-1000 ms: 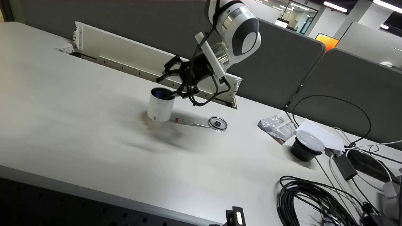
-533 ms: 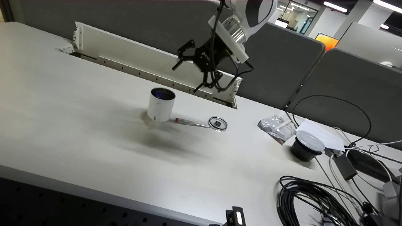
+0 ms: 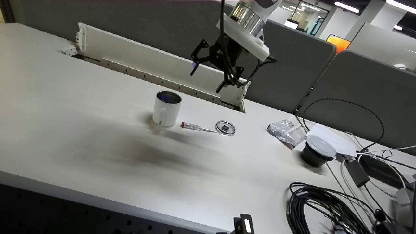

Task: Put the marker in the mug

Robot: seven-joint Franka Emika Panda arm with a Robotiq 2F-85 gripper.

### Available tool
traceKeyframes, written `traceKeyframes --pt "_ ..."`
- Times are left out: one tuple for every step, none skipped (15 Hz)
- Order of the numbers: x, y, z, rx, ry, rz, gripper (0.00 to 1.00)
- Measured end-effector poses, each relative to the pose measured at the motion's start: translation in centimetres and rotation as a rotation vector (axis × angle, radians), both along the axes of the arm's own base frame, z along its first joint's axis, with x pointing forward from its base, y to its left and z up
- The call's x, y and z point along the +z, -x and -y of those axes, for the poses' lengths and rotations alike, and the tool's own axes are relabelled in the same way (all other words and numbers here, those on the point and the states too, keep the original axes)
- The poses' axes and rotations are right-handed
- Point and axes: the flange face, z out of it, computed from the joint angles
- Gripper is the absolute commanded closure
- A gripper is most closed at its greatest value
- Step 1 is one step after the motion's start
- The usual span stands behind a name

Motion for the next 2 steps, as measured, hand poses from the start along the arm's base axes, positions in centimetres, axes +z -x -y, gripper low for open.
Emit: traceKeyframes --pt "-0.14 -0.06 -0.04 0.001 -0.001 -0.002 0.00" --pt "-0.33 -0.10 -0.01 0.001 -0.002 -0.004 0.00"
